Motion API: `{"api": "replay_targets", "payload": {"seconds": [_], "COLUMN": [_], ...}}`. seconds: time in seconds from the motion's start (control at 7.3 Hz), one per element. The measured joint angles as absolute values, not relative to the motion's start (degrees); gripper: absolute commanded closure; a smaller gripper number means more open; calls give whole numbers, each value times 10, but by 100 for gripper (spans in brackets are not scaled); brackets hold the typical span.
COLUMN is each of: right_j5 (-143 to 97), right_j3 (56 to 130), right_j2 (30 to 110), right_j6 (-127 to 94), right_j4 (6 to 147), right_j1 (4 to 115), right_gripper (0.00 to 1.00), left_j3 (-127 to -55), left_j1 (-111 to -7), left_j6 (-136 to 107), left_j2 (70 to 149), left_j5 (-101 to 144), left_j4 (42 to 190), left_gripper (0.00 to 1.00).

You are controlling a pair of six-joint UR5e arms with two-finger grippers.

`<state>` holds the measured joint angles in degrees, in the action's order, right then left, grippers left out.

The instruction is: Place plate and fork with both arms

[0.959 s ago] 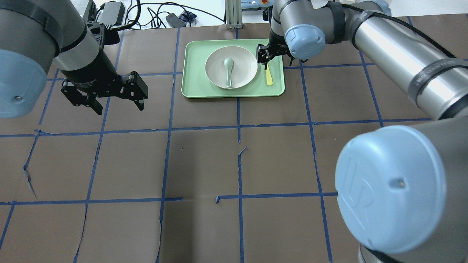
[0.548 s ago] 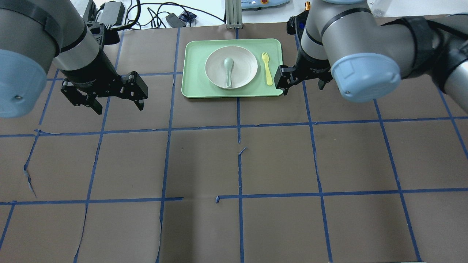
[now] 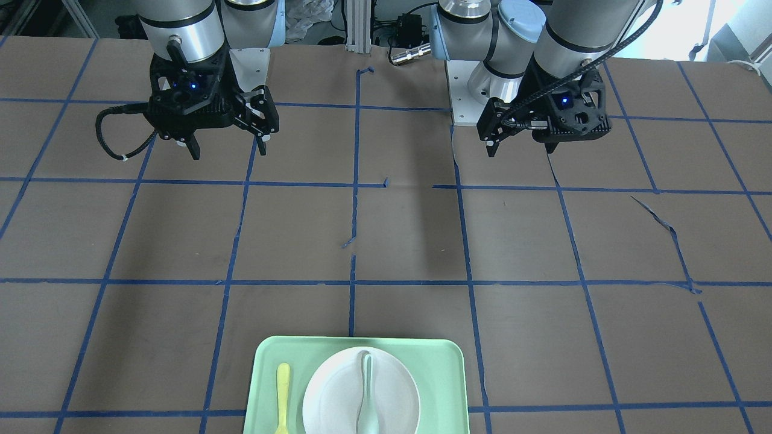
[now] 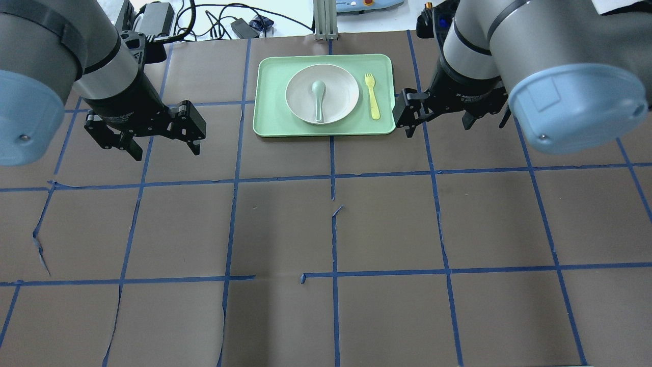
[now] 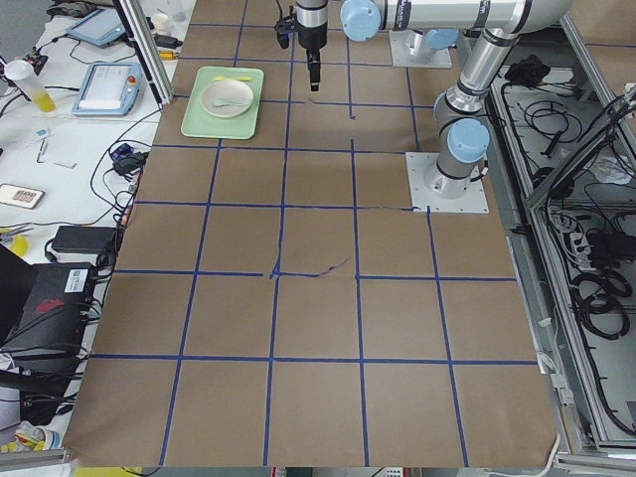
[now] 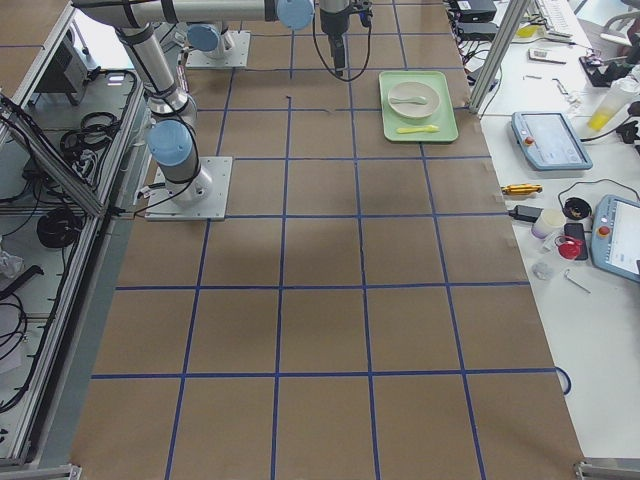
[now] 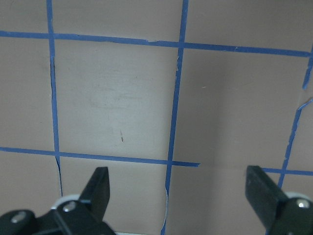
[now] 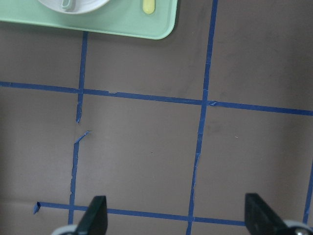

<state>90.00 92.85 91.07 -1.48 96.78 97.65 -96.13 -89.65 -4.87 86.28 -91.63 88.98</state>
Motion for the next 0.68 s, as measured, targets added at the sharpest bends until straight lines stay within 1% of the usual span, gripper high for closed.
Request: {"api": "replay_targets", "payload": {"seconds": [0.27, 0.68], "right_j5": [901, 899], "right_j3": [885, 883], "right_j2": [891, 889], "right_j6": [-13, -19], "right_j4": [937, 930], "right_j1": [975, 979], "right_gripper": [0, 0], "left_j3": [-945, -902], "left_j1": [-900, -919], "left_j6": [-45, -31], "left_j2": [866, 879], "left_j5": [-913, -912], "left_j4": [891, 882], "left_gripper": [0, 0]}}
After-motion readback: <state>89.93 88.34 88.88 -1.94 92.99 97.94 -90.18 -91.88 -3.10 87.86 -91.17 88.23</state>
